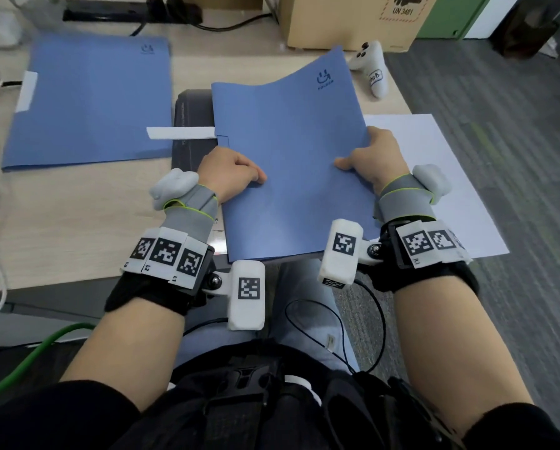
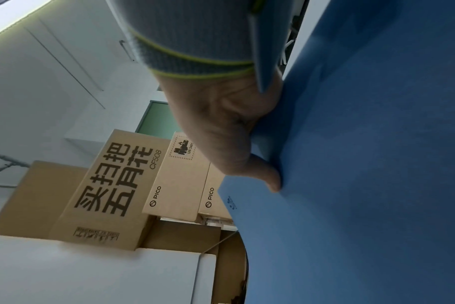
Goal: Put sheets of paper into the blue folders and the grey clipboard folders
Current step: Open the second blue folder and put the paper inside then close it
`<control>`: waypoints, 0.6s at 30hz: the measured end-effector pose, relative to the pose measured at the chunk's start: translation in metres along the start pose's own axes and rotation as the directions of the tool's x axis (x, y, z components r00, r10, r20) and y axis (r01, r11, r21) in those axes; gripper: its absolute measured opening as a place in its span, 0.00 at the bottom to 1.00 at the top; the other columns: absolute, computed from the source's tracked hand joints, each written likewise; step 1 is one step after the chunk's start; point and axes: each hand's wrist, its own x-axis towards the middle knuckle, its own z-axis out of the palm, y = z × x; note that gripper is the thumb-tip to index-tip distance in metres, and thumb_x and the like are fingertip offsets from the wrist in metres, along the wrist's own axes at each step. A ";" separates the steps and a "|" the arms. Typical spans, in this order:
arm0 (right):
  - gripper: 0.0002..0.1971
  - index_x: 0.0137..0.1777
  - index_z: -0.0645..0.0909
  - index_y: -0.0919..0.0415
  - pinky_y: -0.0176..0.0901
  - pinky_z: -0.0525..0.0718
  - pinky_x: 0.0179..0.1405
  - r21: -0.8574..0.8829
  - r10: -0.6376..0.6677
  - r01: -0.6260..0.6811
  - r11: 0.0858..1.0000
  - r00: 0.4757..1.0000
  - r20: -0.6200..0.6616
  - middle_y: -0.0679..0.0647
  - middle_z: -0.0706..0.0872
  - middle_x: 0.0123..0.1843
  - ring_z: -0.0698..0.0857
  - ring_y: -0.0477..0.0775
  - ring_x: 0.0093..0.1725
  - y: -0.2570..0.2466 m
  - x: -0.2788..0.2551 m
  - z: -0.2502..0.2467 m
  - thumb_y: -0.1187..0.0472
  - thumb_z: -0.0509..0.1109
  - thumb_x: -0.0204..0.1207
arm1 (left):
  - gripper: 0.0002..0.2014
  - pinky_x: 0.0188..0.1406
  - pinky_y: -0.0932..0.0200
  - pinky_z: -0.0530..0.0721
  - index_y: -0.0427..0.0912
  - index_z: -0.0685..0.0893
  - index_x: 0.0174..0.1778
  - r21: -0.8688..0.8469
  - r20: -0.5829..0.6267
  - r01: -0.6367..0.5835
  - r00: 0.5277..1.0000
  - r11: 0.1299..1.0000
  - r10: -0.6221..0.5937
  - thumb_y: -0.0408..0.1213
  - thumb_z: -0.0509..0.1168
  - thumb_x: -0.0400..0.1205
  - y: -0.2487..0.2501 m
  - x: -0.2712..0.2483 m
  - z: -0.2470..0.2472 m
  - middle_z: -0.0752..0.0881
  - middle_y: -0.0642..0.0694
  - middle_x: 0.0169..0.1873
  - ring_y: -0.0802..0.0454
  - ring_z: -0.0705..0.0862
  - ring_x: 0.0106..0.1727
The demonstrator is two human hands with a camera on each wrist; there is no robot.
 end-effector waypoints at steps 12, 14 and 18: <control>0.18 0.54 0.84 0.63 0.45 0.89 0.40 0.424 -0.063 0.036 0.905 0.997 0.051 0.51 0.91 0.44 0.90 0.52 0.40 0.013 -0.002 -0.002 0.80 0.71 0.66 | 0.16 0.49 0.61 0.79 0.49 0.88 0.35 0.105 -0.478 -0.037 0.874 0.994 0.083 0.28 0.56 0.74 0.002 0.008 -0.051 0.86 0.59 0.32 0.46 0.83 0.49; 0.17 0.50 0.83 0.60 0.39 0.87 0.35 0.478 -0.101 0.051 0.877 0.992 0.080 0.44 0.92 0.38 0.91 0.46 0.36 0.012 -0.002 0.000 0.81 0.71 0.67 | 0.18 0.62 0.51 0.73 0.51 0.88 0.45 0.267 -0.575 0.051 0.810 0.962 0.117 0.29 0.54 0.76 0.003 0.007 -0.063 0.84 0.46 0.54 0.38 0.75 0.66; 0.17 0.48 0.83 0.58 0.40 0.88 0.37 0.534 -0.147 0.061 0.843 0.982 0.119 0.43 0.92 0.38 0.91 0.46 0.38 0.011 -0.003 0.002 0.81 0.71 0.68 | 0.22 0.71 0.42 0.61 0.54 0.81 0.63 0.427 -0.633 0.168 0.757 0.889 0.162 0.28 0.54 0.78 0.007 0.003 -0.078 0.74 0.44 0.70 0.38 0.62 0.77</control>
